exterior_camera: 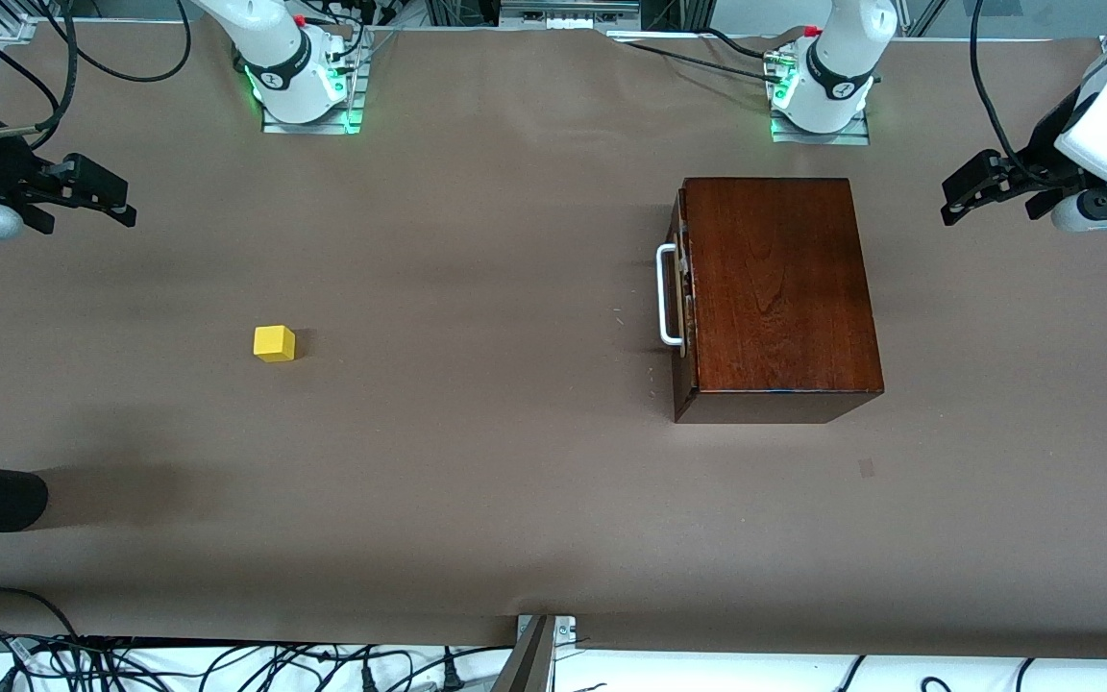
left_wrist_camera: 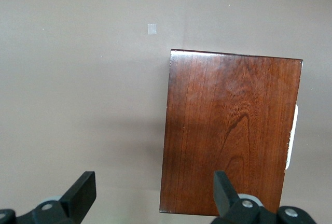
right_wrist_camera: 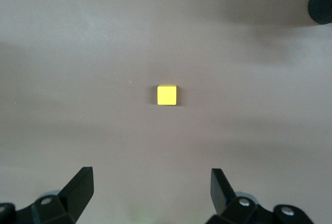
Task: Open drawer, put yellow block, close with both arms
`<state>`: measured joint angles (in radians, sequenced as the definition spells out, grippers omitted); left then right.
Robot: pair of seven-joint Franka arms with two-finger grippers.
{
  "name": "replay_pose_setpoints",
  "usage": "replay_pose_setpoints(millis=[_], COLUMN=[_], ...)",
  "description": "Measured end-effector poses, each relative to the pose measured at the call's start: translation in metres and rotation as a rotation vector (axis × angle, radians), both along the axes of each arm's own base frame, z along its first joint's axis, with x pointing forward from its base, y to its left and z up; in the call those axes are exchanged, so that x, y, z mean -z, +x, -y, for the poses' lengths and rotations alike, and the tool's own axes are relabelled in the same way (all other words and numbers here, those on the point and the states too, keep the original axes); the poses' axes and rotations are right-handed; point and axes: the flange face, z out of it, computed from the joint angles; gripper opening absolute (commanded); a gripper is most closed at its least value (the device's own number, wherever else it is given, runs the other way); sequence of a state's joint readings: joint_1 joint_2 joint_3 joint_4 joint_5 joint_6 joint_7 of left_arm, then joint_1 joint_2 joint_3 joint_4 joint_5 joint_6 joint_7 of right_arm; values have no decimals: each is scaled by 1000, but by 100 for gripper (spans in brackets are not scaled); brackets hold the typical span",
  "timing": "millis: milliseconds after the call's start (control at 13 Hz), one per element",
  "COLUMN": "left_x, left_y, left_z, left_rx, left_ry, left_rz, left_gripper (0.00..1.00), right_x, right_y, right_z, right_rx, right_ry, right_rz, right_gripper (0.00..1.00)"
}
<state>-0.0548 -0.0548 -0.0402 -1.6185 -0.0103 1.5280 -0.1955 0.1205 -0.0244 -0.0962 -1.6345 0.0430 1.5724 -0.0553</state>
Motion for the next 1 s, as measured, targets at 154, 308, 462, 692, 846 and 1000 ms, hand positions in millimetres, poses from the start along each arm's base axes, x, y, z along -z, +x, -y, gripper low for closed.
replay_pose_setpoints(millis=[154, 308, 462, 692, 846, 1000], left_x=[0, 0, 0, 0, 2, 2], left_y=[0, 0, 0, 0, 1, 0], left_z=[0, 0, 0, 1, 4, 6], left_rx=[0, 0, 0, 2, 7, 11], left_ry=[0, 0, 0, 0, 0, 1], left_rz=[0, 0, 0, -1, -3, -3], left_gripper=[100, 100, 100, 100, 100, 100], right_x=[0, 0, 1, 1, 6, 16], right_y=[0, 0, -1, -2, -6, -11], right_z=[0, 0, 0, 0, 0, 1], right_rx=[0, 0, 0, -1, 0, 0], right_ry=[0, 0, 0, 0, 1, 3], right_rz=[0, -3, -7, -10, -17, -16], right_gripper=[100, 100, 100, 100, 100, 100])
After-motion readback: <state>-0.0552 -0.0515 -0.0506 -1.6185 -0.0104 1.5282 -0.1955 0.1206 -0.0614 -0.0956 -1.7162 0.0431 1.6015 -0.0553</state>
